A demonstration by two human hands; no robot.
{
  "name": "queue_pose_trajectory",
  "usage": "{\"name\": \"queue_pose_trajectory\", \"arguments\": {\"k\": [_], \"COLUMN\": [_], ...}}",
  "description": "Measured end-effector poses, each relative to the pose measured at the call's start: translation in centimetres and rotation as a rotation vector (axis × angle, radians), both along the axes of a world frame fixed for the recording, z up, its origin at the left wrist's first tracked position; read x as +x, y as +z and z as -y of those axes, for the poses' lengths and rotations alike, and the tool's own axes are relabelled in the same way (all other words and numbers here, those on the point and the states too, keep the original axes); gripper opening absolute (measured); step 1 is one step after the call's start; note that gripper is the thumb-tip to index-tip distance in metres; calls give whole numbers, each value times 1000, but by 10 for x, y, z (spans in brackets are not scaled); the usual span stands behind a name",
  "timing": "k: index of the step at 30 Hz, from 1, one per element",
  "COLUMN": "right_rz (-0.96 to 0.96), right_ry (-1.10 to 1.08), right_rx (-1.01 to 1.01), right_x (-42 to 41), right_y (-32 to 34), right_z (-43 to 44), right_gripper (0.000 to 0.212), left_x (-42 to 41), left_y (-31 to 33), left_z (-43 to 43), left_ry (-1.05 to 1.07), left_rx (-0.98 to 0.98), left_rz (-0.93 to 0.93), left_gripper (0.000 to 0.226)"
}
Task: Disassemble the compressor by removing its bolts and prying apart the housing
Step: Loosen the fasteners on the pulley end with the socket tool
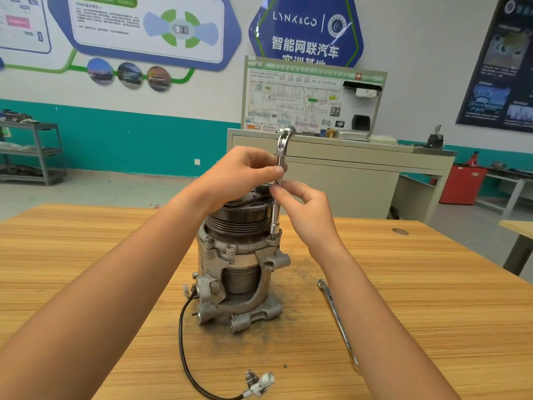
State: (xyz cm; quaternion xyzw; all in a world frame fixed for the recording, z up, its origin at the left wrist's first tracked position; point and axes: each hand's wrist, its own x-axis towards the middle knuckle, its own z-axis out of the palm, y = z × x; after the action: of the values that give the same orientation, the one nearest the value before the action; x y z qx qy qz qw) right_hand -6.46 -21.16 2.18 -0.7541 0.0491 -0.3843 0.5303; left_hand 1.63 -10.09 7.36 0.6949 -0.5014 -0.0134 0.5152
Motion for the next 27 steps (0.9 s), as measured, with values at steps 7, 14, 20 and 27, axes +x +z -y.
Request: {"name": "queue_pose_trajectory", "arguments": {"k": [7,14,20,27], "right_rz": [93,72,136,257], "right_ry": [-79,-137,-120,-173], "right_rx": [-141,-221,-92,56], "right_x": [3,2,-1,-12], "right_y": [0,6,14,25], "right_z": [-6,-7,-7,3], "right_gripper": [3,19,13,8], "left_x": [0,0,2,-6], "left_y": [-1,-2,-5,-10], "left_z": [1,2,6,-8], "left_ry": [28,119,197,478], "left_rx": [18,-27,-112,-300], "left_rz": [7,35,69,675], "left_gripper": [8,16,11,17]}}
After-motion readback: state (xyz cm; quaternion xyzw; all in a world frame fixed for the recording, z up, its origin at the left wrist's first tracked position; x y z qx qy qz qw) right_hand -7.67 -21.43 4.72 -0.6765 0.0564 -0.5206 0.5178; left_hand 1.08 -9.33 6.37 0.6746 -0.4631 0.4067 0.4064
